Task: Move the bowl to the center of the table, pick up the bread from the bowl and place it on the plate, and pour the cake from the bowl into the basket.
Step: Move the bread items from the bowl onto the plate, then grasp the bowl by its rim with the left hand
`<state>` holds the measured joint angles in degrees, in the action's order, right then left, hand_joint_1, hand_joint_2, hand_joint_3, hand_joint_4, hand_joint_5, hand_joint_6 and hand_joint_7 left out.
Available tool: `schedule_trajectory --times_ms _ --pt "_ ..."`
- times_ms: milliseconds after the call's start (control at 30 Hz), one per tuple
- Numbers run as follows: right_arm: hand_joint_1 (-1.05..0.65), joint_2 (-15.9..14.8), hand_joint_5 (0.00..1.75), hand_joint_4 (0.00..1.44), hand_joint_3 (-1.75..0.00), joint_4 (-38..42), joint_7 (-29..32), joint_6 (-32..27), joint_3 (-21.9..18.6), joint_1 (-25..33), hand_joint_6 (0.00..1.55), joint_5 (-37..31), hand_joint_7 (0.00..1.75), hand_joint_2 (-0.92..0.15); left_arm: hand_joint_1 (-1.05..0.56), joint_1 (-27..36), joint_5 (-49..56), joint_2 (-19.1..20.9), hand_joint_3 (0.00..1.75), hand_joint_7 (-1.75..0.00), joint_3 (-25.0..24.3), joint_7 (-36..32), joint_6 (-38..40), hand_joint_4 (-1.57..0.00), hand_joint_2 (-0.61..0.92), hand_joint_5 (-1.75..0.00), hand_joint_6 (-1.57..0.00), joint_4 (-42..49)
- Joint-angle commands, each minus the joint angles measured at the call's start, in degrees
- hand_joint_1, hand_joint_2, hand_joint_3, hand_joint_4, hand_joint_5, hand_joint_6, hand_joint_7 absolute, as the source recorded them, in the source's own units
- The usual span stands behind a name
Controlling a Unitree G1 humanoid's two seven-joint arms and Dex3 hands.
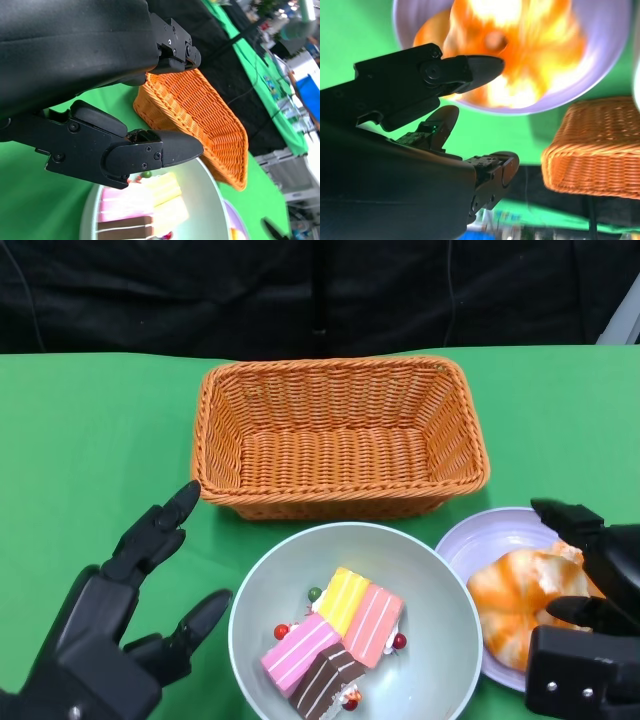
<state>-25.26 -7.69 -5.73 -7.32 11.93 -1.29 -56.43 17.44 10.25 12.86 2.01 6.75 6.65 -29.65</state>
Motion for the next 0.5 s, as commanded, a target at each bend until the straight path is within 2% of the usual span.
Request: schedule_trajectory --times_ms 33,267,400,500 --pt "-0.85 -0.7 0.29 0.59 -0.30 -3.5 -0.6 -2.9 0.2 1.5 0.10 -3.2 0.00 -0.92 -0.65 2.0 2.4 2.4 0.53 -0.01 -0.4 0.4 -4.4 0.00 0.92 -0.52 -0.19 -0.7" --pt "-0.86 0.3 0.25 0.47 -0.36 -9.0 -3.7 -6.5 0.2 3.1 0.10 -4.8 0.00 -0.92 -0.65 3.9 5.0 5.2 0.49 -0.01 -1.4 0.6 -11.4 0.00 0.92 -0.51 -0.19 0.3" --pt "-0.83 1.4 0.25 0.46 -0.39 -16.6 -6.0 -7.1 -2.1 6.0 0.11 -0.8 0.01 -0.92 -0.55 3.7 5.7 13.3 0.39 -0.01 -4.4 3.8 -25.9 0.00 0.92 -0.43 -0.20 4.1" --pt "-0.80 2.0 0.26 0.46 -0.40 -19.9 -6.4 -7.0 -3.1 7.5 0.12 0.6 0.01 -0.92 -0.53 3.3 6.7 16.9 0.30 -0.03 -5.9 4.7 -32.5 -0.02 0.92 -0.44 -0.25 6.4"
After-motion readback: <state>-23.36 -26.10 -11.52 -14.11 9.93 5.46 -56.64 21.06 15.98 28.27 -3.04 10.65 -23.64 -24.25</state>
